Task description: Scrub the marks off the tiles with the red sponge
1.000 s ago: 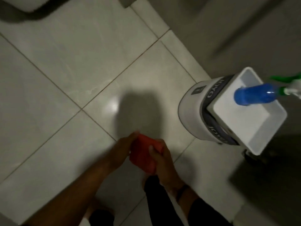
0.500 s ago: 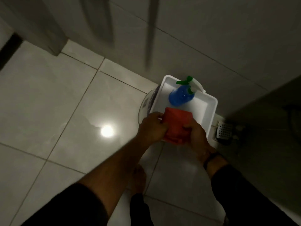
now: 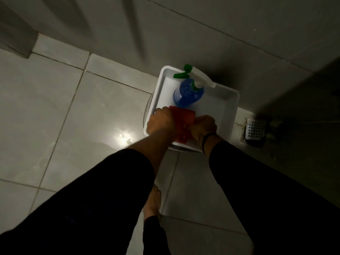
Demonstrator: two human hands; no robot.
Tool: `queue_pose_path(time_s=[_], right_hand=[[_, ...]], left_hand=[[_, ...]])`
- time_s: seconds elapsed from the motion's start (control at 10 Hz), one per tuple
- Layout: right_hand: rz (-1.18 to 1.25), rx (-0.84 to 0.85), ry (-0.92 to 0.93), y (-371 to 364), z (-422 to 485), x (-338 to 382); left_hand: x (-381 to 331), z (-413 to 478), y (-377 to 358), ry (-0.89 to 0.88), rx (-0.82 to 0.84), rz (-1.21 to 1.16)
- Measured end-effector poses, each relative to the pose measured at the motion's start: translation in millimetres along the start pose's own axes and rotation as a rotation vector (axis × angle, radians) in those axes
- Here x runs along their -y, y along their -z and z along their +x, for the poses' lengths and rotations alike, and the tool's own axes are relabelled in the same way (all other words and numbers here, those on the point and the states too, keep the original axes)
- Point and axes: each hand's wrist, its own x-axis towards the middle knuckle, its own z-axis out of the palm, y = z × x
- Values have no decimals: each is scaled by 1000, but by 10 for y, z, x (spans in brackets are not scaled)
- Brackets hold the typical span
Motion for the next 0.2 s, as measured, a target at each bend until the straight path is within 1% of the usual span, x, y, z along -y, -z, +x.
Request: queue_pose_path(time_s=[0.1, 0.2], right_hand=[[-14, -106, -15, -13, 15, -32], [1, -176, -37, -6, -105, -94]], left_hand=[[-41, 2, -47, -13, -40, 35], [-80, -88, -6, -72, -67, 96]])
